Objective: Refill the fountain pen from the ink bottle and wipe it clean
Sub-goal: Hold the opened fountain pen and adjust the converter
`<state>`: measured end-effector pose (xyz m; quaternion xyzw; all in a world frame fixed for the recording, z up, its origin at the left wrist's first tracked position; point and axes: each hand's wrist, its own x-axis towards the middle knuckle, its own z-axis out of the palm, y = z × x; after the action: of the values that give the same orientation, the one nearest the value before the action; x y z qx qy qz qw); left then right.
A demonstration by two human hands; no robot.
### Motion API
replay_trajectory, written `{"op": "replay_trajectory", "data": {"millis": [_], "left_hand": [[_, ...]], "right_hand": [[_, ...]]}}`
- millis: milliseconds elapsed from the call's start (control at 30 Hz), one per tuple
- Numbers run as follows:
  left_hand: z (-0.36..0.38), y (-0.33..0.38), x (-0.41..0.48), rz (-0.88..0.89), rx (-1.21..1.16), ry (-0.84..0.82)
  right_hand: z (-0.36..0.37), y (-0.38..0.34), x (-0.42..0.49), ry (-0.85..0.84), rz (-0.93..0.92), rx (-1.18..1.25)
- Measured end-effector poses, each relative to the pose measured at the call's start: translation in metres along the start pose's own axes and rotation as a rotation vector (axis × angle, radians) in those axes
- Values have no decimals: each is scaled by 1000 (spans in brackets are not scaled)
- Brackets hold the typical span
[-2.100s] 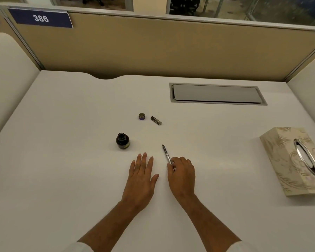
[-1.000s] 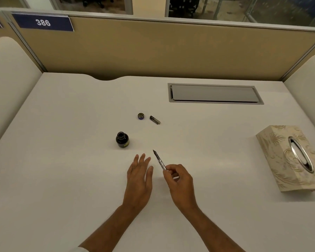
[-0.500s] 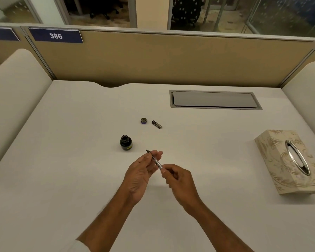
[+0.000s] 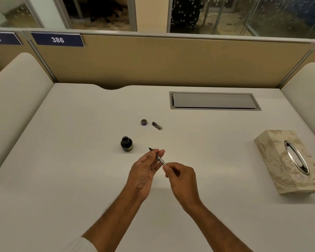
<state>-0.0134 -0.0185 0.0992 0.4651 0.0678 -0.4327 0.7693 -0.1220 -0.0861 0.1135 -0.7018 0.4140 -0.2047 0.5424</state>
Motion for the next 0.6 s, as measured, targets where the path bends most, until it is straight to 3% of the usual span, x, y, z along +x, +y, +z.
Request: {"op": "replay_trajectory", "data": {"millis": [67,200,467,600], "left_hand": [[0,0,-1,-4,-15,14],[-2,2,-4,-26,-31,4],[-1,5,-10,-33,-13,-25],[1,7,-11,-19,30,-38]], "right_hand": [[-1,-2,-2,27,15,48],[-5,-6,-2,-72,259,241],[-7,-15,-3,-47,485,612],[-7,-18,-1,-29,478,658]]}}
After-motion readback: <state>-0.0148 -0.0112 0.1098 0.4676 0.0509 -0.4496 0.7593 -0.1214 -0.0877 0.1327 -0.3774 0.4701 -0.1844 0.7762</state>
